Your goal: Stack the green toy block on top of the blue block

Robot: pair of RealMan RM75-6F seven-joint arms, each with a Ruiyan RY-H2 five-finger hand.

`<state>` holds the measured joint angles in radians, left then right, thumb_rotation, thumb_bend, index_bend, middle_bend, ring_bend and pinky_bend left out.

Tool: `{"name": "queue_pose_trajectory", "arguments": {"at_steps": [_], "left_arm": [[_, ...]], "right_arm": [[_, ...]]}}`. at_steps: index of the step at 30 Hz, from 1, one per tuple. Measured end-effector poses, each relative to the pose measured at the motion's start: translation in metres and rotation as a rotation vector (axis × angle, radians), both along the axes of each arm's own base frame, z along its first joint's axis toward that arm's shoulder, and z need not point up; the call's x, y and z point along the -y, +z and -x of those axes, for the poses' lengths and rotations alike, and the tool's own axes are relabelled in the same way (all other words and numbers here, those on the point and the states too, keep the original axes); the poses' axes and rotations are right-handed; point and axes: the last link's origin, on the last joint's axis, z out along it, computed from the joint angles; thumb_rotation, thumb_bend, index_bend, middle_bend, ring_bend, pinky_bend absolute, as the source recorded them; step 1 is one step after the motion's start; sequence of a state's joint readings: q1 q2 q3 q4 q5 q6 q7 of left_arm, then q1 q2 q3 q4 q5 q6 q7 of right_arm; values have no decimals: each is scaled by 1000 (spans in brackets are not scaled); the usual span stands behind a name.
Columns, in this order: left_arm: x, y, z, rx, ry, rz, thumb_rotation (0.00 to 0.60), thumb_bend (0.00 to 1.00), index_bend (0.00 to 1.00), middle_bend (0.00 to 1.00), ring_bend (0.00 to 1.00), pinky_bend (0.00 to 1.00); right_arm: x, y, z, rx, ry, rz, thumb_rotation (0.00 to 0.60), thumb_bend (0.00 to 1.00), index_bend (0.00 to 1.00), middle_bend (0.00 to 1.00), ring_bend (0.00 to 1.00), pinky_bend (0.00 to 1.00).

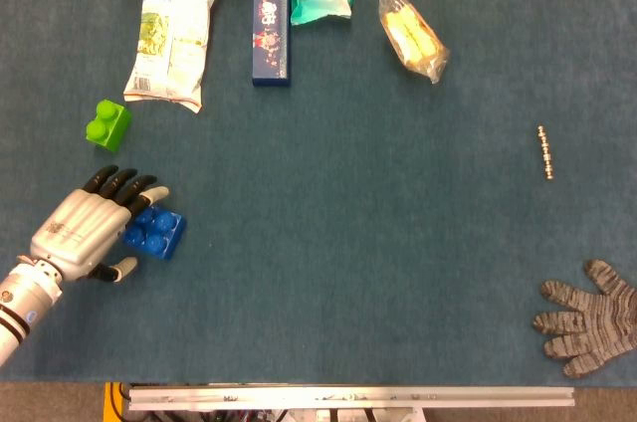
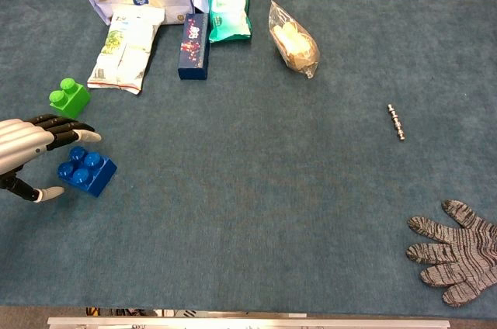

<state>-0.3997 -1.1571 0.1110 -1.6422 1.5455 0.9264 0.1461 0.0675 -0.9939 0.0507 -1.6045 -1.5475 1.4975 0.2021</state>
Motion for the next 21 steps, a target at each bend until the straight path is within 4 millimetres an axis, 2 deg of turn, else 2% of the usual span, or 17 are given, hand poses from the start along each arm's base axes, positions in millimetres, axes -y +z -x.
{"name": "queue_pose_trajectory", "arguments": {"at_steps": [7,11,13,21], "left_arm": [[0,-9,1,-2,3,22,600,293,115,105,51,31],[-3,-14,0,4,-9,17,600,292,175,173,104,33],[-4,-16,0,7,-16,13,600,293,220,233,144,53],[-12,-23,-1,12,-63,-5,600,293,360,357,250,124]], "right_arm": [[-1,1,1,0,-3,2,600,226,163,250,65,109],[-1,1,1,-1,-4,3,600,226,163,250,65,109],[-1,1,2,-1,-5,3,600,226,163,250,65,109],[-3,2,3,0,-8,6,600,226,163,250,65,109]]}}
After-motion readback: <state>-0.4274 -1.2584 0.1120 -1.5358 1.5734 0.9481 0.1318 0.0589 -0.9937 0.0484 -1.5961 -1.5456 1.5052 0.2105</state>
